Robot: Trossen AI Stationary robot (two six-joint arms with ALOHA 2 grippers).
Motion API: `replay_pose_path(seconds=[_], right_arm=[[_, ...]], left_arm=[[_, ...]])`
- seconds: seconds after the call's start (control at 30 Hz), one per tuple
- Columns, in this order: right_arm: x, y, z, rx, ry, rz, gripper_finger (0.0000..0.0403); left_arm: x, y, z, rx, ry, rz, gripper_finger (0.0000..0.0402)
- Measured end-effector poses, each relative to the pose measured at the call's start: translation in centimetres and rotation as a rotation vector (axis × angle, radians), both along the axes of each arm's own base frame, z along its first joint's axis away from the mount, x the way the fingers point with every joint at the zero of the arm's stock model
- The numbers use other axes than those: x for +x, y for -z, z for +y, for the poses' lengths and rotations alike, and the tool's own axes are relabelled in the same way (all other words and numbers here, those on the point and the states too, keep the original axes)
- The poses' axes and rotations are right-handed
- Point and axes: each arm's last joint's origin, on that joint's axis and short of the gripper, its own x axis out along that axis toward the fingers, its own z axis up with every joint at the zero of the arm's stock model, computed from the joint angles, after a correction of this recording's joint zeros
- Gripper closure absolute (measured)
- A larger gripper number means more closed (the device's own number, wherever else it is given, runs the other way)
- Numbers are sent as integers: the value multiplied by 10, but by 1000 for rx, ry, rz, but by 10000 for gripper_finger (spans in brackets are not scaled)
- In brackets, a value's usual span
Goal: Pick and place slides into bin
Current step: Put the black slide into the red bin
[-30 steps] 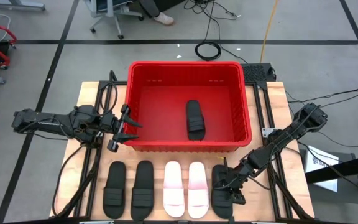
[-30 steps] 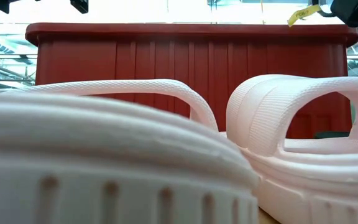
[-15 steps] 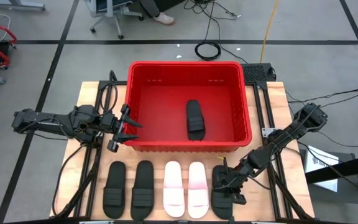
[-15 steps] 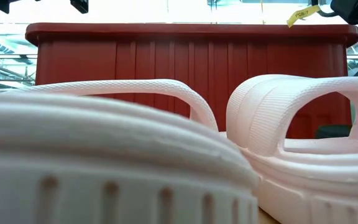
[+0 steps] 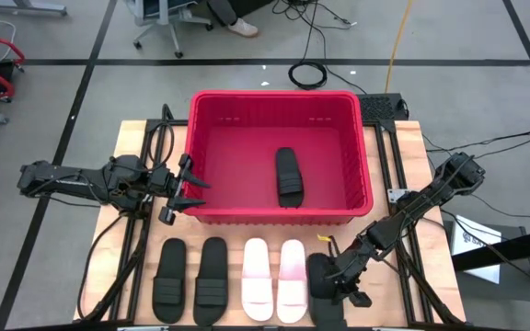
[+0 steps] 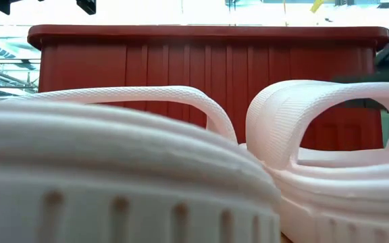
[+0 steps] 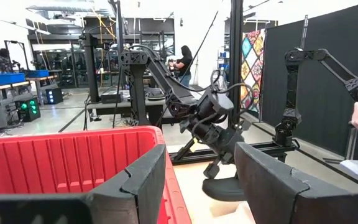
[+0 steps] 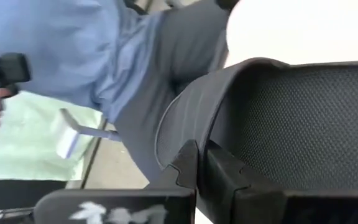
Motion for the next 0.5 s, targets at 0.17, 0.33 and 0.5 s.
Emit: replay_pose_path(seconds=[0.17, 0.33, 0.5], right_arm=[[4, -5, -1, 37, -25, -58, 390], [14, -12, -8, 103, -77, -156, 395], [26, -25, -18, 179, -141, -329, 396]], left_arm=[[0, 0, 0, 0, 0, 0, 204], [0, 0, 0, 0, 0, 0, 204], [0, 0, 0, 0, -1, 0, 204]])
